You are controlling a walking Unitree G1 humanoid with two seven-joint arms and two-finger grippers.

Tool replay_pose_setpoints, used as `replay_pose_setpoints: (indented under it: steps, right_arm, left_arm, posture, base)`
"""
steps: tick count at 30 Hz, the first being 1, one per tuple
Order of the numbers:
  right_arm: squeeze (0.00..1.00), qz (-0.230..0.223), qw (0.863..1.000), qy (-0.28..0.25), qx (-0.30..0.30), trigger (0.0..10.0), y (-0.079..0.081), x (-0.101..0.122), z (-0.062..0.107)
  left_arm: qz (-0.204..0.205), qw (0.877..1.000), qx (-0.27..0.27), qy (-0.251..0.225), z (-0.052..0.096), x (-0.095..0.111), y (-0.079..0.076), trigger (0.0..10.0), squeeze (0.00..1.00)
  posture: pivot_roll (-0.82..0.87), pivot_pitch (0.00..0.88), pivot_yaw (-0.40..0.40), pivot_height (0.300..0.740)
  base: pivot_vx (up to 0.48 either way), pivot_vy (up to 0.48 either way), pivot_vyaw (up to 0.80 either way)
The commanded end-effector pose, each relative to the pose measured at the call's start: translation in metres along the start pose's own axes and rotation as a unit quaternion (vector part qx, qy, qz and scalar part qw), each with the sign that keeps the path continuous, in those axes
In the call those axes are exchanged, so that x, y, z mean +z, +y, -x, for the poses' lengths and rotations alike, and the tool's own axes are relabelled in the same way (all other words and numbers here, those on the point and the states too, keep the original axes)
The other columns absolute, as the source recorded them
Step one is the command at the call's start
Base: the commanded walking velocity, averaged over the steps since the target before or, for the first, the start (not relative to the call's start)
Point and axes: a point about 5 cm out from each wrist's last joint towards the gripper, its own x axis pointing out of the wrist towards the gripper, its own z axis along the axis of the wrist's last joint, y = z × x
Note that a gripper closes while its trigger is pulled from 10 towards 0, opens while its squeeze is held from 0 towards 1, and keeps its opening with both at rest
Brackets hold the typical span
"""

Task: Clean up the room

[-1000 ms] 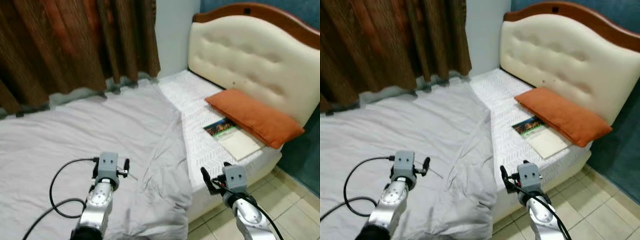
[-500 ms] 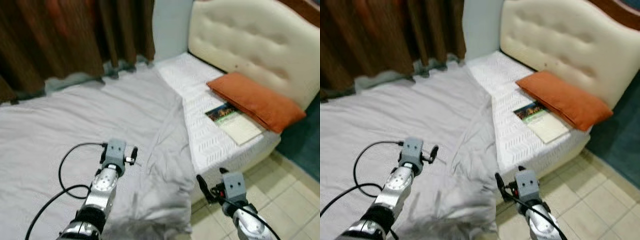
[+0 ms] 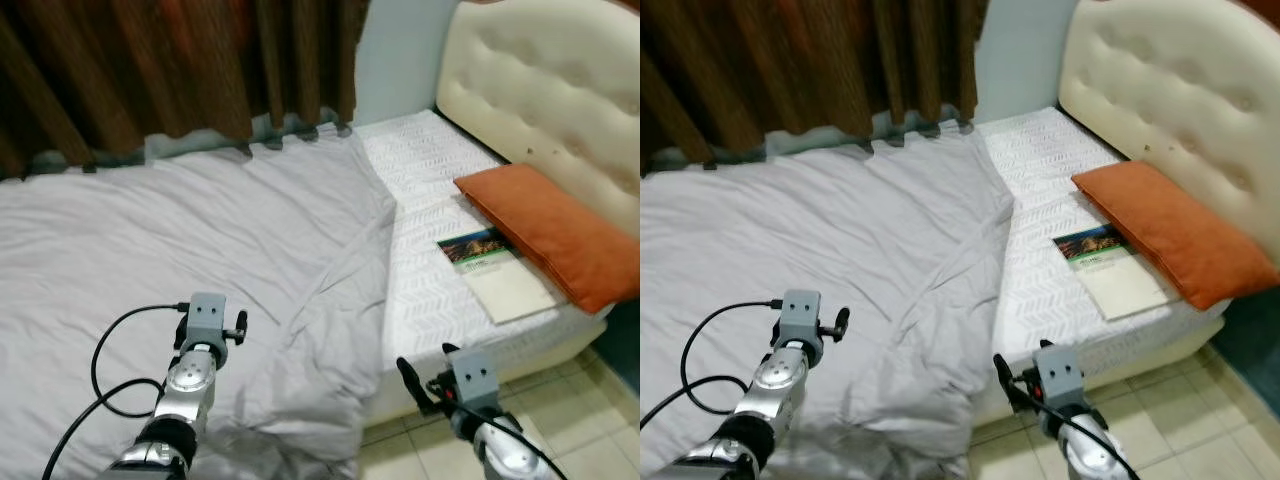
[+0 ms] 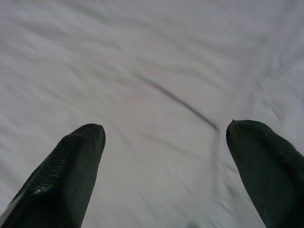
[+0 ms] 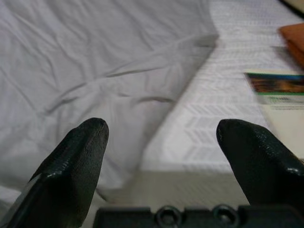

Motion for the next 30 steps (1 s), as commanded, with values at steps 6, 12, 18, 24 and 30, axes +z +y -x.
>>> replay_pose_setpoints:
  steps: [6, 12, 18, 24, 30]
  right_arm:
    - [0.0, -0.009, 0.999, 0.025, 0.029, 10.0, 0.018, 0.006, 0.049]
    - [0.0, -0.029, 0.997, 0.066, 0.024, 10.0, 0.034, 0.008, 0.101]
    - [0.0, -0.046, 0.993, 0.109, 0.031, 10.0, 0.048, 0.013, 0.143]
    - [0.0, -0.05, 0.988, 0.137, 0.039, 10.0, 0.055, 0.016, 0.159]
    - [0.0, -0.047, 0.988, 0.144, 0.036, 10.0, 0.051, 0.02, 0.163]
  left_arm:
    - [0.027, 0.998, 0.017, 0.054, 0.002, -0.015, 0.008, 10.0, 0.0]
    - [-0.01, 0.997, 0.07, 0.038, 0.001, -0.008, 0.028, 10.0, 0.0]
    - [0.008, 0.995, 0.102, 0.018, 0.0, 0.0, 0.045, 10.0, 0.0]
    - [-0.002, 0.99, 0.141, 0.013, 0.003, -0.001, 0.06, 10.0, 0.0]
    - [0.114, 0.983, 0.127, 0.067, 0.008, -0.022, 0.062, 10.0, 0.0]
  posture:
    - [-0.28, 0.438, -0.041, 0.74]
    - [-0.38, 0.58, -0.086, 0.74]
    - [-0.39, 0.632, -0.11, 0.74]
    - [-0.41, 0.645, -0.13, 0.74]
    - [-0.42, 0.631, -0.135, 0.74]
  base:
    - [0.0, 0.0, 0.0]
    - [0.0, 0.0, 0.0]
    - [0.0, 0.0, 0.0]
    - [0.0, 0.0, 0.0]
    - [0.0, 0.0, 0.0]
